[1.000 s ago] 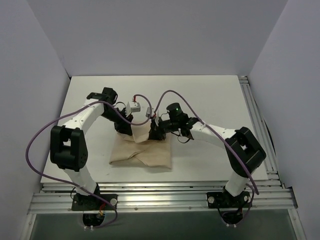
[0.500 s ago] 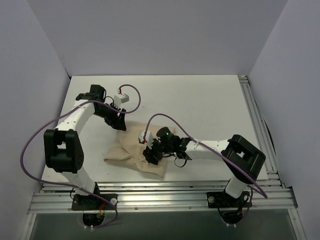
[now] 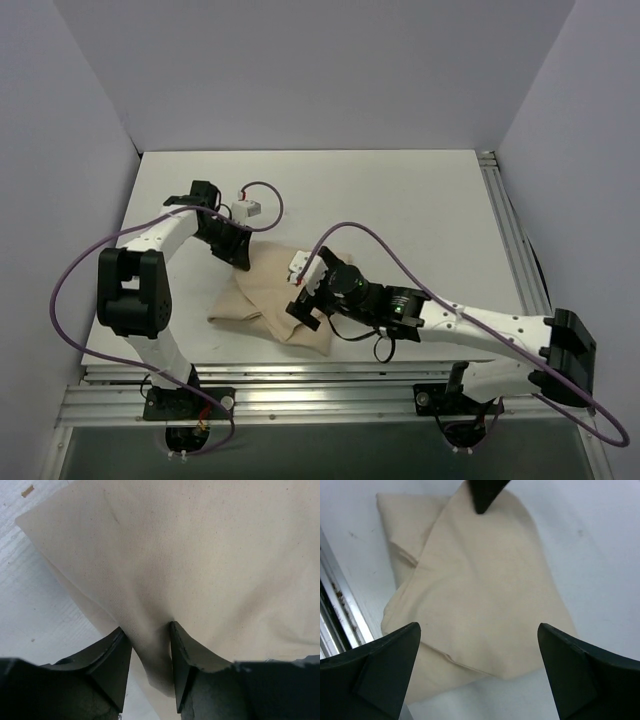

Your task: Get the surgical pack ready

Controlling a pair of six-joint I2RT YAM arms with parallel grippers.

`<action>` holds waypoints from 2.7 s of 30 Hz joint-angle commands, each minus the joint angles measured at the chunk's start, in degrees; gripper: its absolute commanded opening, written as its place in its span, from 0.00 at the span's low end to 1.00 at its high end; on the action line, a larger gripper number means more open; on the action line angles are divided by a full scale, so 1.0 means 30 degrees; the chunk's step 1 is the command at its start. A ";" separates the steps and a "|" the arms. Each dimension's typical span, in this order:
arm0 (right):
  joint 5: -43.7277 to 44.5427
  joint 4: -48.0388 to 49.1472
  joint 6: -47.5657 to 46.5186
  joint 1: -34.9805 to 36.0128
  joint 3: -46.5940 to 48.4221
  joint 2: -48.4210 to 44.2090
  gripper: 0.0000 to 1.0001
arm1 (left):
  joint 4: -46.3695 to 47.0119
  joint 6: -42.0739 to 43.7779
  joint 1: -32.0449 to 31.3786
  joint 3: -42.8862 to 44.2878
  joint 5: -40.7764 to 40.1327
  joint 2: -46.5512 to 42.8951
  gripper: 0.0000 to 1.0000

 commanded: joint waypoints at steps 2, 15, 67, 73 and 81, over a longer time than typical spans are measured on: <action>0.5265 0.0591 0.1781 -0.0224 -0.0483 -0.3470 1.00 | 0.0349 0.0368 -0.0125 -0.0311 0.0071 -0.0328 0.41; -0.2782 -0.0543 1.5469 -0.8604 -0.1572 0.0622 0.84 | 0.0378 0.0896 -0.0243 -0.1132 0.0101 -0.0885 0.24; -0.3774 0.0886 1.7784 -0.9132 -0.0251 0.4228 0.52 | 0.1227 0.1600 -0.0096 0.1095 -0.0074 0.0287 0.12; -0.4335 0.2413 1.7959 -0.8663 -0.0194 0.5459 0.43 | 0.1725 0.1453 -0.0272 0.0714 -0.0338 -0.0035 0.12; -0.5299 0.3468 1.8253 -0.8340 -0.0311 0.6543 0.32 | 0.1960 0.1278 -0.0360 0.0421 -0.0485 -0.0153 0.13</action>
